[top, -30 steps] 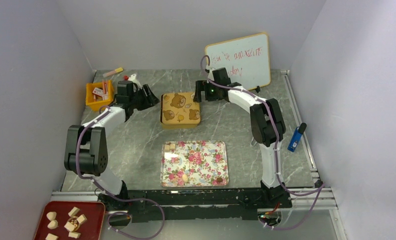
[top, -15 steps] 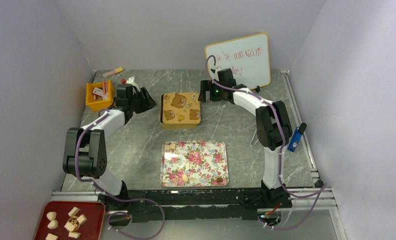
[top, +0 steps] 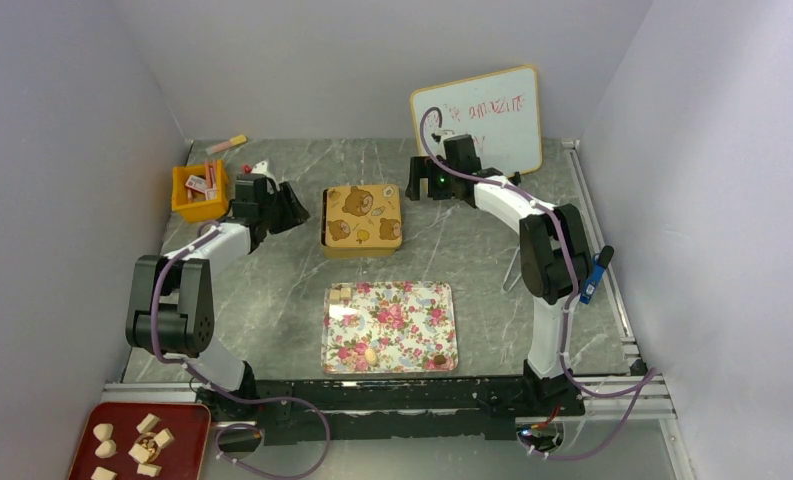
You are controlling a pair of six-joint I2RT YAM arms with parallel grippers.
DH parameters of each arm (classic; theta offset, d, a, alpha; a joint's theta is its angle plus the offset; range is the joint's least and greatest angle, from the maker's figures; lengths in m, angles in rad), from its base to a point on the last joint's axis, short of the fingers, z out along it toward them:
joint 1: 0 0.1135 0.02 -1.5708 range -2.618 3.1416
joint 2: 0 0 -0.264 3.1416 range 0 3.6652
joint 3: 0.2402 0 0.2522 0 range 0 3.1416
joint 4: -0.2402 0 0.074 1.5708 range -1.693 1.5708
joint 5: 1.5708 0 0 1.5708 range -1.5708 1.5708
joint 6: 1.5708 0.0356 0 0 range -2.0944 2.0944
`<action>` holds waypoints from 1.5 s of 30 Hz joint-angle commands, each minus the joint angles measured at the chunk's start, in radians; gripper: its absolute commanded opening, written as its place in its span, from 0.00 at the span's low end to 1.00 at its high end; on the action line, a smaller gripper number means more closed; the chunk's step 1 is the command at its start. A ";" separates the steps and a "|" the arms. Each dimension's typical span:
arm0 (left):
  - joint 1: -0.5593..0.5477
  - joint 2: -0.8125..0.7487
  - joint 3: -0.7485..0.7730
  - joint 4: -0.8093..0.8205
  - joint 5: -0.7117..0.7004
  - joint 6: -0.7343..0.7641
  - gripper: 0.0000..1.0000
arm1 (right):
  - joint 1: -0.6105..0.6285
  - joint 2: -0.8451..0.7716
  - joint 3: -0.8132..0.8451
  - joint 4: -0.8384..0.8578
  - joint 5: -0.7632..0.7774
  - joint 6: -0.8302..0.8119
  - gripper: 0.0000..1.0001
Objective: Pack the chocolate
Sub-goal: Close the box lid on the packing box.
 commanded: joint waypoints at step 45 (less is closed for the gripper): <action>-0.105 0.187 0.157 -0.065 -0.008 0.161 0.53 | 0.131 0.105 0.138 -0.123 0.090 -0.048 1.00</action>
